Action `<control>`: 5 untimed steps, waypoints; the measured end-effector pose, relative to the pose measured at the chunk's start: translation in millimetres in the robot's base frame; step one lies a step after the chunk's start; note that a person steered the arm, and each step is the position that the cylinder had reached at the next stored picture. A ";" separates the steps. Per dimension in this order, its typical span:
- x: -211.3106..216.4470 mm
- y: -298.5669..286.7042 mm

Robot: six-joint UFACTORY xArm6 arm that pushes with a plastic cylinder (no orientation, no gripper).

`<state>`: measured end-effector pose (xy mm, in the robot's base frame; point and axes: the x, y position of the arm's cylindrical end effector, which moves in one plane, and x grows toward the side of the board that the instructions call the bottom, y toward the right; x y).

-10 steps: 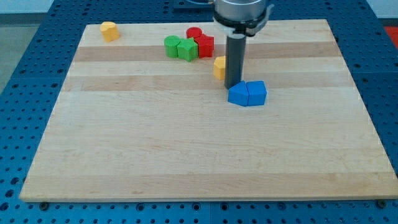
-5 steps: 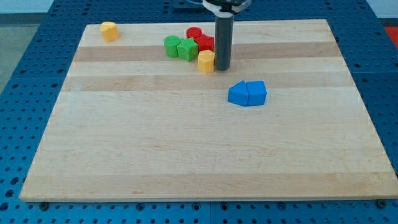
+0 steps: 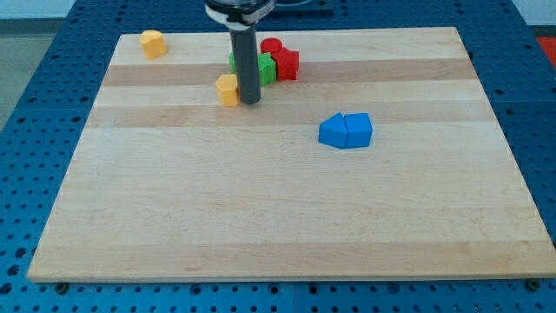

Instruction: Move the yellow hexagon at the bottom of the yellow heart

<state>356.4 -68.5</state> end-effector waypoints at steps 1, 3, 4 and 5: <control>1.5 -15.4; -2.1 -42.7; -19.1 -43.7; -35.1 -46.3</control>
<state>321.3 -114.8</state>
